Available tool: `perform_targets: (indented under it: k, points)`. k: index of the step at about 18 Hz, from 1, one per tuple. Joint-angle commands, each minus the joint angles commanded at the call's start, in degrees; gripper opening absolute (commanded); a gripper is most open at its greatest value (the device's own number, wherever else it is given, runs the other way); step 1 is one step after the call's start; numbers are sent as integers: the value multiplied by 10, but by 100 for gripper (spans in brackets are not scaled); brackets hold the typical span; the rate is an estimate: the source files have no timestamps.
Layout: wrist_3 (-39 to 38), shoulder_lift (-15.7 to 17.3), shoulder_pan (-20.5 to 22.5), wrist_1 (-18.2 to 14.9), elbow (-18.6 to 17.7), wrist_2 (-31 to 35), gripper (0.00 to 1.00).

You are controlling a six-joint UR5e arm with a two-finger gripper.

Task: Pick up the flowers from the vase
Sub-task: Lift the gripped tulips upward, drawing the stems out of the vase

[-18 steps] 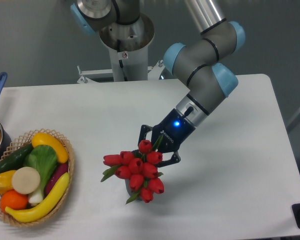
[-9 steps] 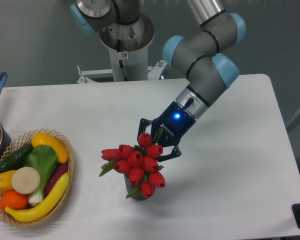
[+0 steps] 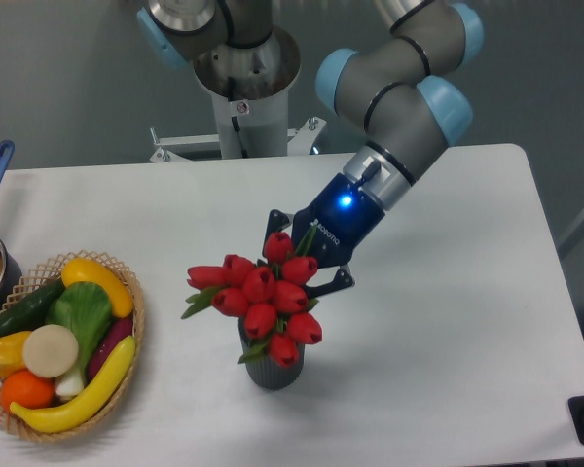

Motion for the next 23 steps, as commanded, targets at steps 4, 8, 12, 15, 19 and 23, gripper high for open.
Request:
perform_targets:
  k: [4,8,12,15,19,23]
  points:
    - [0,4,0,0,5,-3,19]
    - [0,13,3,0,6,-2,18]
    - [-1,22,11,-1,15,-2,19]
    - [-15,29,12,-1,25,-1,19]
    - [-40,31,17,-1,47,-1,19]
    - [-57,37,22,-1,57,0,19]
